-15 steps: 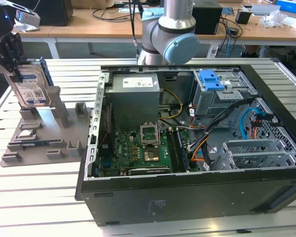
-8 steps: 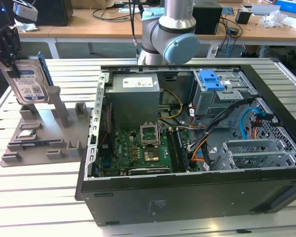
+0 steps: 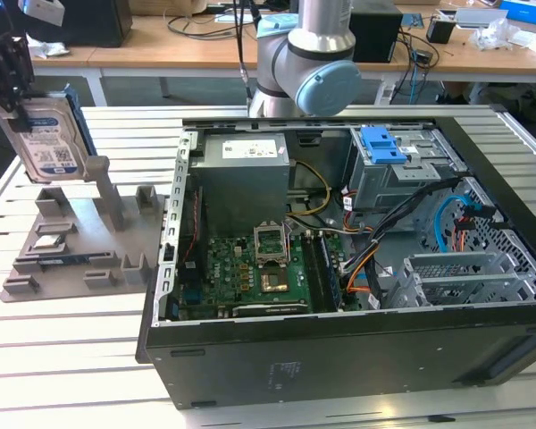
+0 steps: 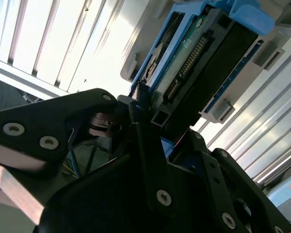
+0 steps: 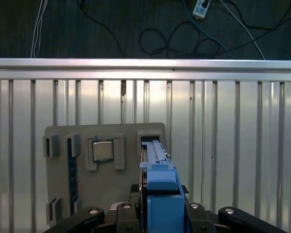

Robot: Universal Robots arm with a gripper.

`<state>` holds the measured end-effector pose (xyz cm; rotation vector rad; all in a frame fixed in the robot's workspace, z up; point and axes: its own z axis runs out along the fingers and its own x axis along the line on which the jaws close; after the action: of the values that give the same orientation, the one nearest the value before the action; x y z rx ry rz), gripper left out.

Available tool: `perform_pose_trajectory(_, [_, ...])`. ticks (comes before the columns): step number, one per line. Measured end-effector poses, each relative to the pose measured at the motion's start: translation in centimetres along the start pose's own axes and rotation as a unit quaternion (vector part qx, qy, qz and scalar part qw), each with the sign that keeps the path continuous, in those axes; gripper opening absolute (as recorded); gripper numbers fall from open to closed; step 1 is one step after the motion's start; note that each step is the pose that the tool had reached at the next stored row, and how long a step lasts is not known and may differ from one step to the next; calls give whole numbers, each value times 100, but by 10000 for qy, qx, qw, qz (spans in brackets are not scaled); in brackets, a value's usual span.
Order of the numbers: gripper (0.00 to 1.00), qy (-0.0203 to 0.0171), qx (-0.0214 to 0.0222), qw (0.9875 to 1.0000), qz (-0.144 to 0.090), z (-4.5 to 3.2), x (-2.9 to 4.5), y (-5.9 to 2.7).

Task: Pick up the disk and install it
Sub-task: 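Pick up the disk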

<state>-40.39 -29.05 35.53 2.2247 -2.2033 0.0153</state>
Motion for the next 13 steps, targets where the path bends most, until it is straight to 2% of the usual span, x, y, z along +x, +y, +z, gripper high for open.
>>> perform_pose_trajectory(6, [37,0,0,10000,0,-110,-1,0])
perform_pose_trajectory(13, [37,0,0,10000,0,-277,-2,0])
